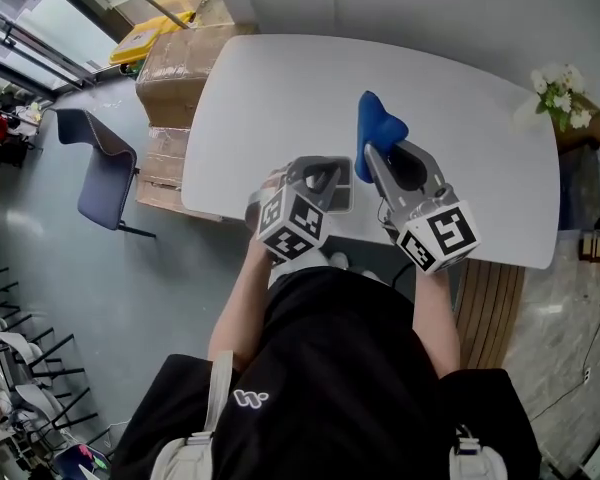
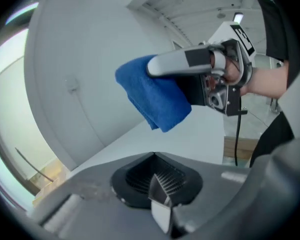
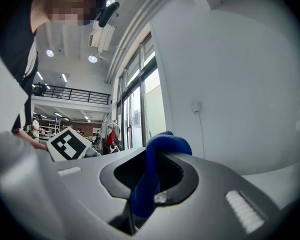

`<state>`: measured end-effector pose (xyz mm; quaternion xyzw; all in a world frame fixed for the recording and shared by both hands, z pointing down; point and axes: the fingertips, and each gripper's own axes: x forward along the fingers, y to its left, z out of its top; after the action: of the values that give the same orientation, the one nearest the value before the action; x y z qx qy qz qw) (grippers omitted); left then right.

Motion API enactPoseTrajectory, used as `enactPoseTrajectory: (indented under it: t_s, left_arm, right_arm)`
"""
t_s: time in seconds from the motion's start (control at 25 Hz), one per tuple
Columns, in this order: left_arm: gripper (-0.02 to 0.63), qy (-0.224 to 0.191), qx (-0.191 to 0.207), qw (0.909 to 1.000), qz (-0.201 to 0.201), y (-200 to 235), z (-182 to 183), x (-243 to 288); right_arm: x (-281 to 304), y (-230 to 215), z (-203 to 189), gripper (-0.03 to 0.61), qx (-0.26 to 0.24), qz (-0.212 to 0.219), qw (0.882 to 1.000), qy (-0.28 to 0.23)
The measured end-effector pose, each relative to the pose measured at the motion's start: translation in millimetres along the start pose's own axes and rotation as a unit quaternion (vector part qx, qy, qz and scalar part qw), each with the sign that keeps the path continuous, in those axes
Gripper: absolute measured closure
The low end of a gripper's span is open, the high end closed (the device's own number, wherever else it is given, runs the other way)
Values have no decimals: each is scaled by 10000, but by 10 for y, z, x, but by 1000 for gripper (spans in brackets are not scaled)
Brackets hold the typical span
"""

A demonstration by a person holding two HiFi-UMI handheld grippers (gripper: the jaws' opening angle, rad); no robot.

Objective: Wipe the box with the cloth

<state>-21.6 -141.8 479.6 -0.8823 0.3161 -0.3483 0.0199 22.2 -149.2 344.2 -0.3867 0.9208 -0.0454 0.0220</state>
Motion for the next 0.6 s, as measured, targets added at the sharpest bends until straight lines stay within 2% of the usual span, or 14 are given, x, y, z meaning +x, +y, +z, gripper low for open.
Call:
enactPoseTrajectory:
  t_s: [0.12,0.24,0.36,0.48,0.6]
  left_arm:
    - [612,-414,-171,9987,226,43,182,-166]
    - [612,-995,-625,9918,497,150,411,-368]
    - [612,-1539,-1083,9790,779,282,629,-559]
    - [612,-1957,-1577,9625,1018,377,742,-705]
    - [612,-2166,-1707,9495,1494,505,799,-854]
  right_arm:
    - [50,46,98,525,-110,53,9999,-57]
    - [118,37,196,525,-210,-149,9996,-79]
    - [164,-12,227,525,-290,-502,9983,-1]
    - [185,-26,218,525,-288,-772,9966,58]
    - [190,-5,190,525,-296,-959,9949,104]
